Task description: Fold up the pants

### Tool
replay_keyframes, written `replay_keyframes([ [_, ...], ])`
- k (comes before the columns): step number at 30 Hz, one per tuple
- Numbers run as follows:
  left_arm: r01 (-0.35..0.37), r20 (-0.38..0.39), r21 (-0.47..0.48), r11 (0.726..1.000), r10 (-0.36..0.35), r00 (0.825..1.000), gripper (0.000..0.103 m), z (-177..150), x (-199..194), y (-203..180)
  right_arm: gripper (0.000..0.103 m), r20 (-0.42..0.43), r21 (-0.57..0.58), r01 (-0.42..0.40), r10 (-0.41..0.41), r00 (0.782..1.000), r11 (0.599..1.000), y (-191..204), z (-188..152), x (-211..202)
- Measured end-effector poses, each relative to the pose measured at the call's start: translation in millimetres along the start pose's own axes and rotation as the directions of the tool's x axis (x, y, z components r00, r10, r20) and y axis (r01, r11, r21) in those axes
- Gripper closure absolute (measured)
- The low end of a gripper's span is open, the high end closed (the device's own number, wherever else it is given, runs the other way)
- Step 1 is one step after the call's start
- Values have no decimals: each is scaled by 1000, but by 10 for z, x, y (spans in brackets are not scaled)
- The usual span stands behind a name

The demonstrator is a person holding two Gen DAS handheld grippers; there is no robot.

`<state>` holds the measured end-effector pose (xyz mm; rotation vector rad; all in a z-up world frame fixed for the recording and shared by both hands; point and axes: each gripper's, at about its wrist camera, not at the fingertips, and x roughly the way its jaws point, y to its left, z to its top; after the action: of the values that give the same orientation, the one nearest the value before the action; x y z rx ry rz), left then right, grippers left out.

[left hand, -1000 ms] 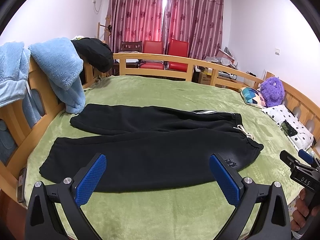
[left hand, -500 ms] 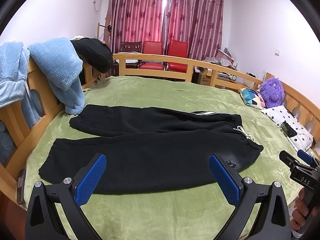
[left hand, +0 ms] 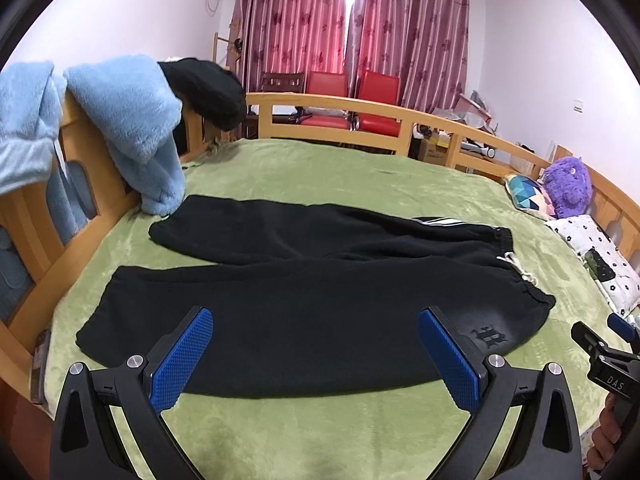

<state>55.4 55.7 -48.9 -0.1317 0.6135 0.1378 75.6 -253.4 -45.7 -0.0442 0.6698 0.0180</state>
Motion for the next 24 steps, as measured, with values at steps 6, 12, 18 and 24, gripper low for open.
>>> replay_keyframes([
  [6,-9,-78,-22,1000,7,997,0,-272,420,312,0,-13,92,-66,68,998,994,-148,-306,461],
  [12,-33,-220,-56,998,20,975,3,-625,908,652,8,-59,248,-96,114,992,964,-456,-567,989],
  [18,-92,-284,-123,988,53,957,7,-912,1168,1012,21,-144,316,-27,76,987,948,-717,-701,1405],
  [24,-90,-314,-280,956,-2,950,5,-1111,1291,1438,21,-168,363,-54,122,978,930,-723,-755,1651],
])
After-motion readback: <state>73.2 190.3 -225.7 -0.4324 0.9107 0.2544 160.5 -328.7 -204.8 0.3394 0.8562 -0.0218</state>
